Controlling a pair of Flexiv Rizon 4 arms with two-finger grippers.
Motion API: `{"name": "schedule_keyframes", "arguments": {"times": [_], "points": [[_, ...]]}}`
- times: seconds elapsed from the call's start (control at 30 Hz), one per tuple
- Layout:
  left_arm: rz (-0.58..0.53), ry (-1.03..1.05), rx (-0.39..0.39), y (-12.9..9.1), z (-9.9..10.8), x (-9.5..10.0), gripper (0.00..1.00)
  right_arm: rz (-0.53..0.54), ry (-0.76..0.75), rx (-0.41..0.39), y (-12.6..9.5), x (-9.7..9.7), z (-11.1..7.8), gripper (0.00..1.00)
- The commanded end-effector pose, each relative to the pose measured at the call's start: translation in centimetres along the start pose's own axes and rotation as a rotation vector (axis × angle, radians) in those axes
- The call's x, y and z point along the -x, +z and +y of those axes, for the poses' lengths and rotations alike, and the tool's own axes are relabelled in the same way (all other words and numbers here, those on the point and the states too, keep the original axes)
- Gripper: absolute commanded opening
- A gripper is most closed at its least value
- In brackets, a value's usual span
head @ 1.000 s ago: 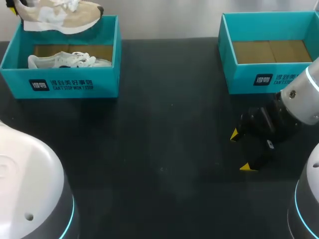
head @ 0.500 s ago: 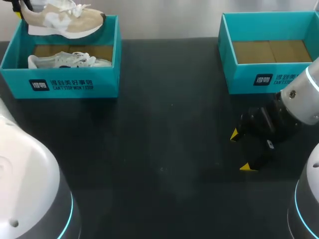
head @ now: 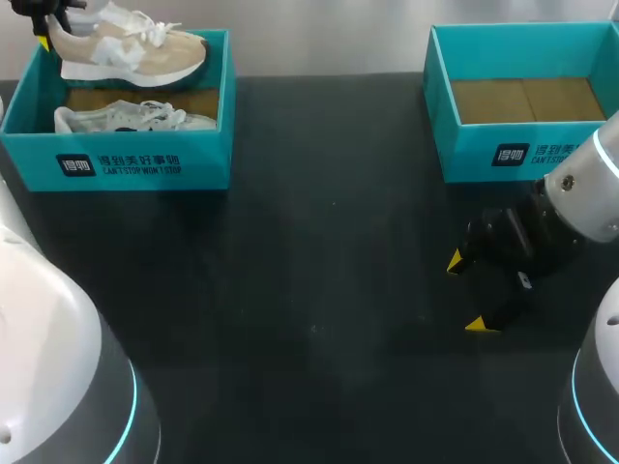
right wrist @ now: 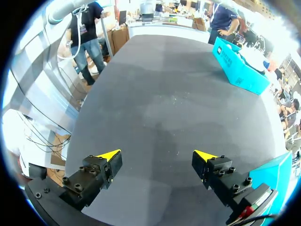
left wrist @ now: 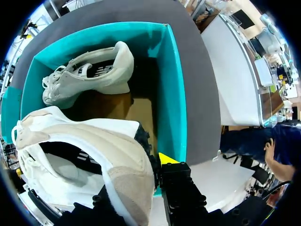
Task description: Take the shoe out of the shoebox, open the shoe tongue, remove and reinsert the insole, then place the shoe into the shoebox
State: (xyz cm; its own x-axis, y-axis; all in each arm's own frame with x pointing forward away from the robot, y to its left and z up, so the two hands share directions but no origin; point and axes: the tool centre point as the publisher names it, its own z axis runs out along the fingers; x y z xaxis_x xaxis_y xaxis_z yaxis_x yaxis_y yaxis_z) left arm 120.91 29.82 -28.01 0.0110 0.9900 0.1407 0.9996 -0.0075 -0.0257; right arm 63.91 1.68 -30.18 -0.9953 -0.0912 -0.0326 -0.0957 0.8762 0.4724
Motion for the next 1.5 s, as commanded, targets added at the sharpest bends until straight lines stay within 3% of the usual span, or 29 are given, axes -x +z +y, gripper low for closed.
{"name": "schedule_keyframes", "arguments": {"times": [0.03, 0.67, 1.03, 1.5], "points": [[0.006, -0.009, -0.004, 0.4, 0.3, -0.1, 0.00, -0.002, -0.001, -0.002, 0.1, -0.1, 0.0, 1.00], [0.026, -0.086, 0.002, 2.2, 2.6, -0.1, 0.00, -0.002, -0.001, -0.002, 0.1, -0.1, 0.0, 1.00], [0.021, -0.059, -0.014, 3.7, 1.1, -0.1, 0.00, -0.002, -0.001, -0.002, 0.1, -0.1, 0.0, 1.00], [0.022, -0.044, -0.014, 5.2, 0.7, 0.5, 0.00, -0.002, -0.001, -0.002, 0.1, -0.1, 0.0, 1.00]]}}
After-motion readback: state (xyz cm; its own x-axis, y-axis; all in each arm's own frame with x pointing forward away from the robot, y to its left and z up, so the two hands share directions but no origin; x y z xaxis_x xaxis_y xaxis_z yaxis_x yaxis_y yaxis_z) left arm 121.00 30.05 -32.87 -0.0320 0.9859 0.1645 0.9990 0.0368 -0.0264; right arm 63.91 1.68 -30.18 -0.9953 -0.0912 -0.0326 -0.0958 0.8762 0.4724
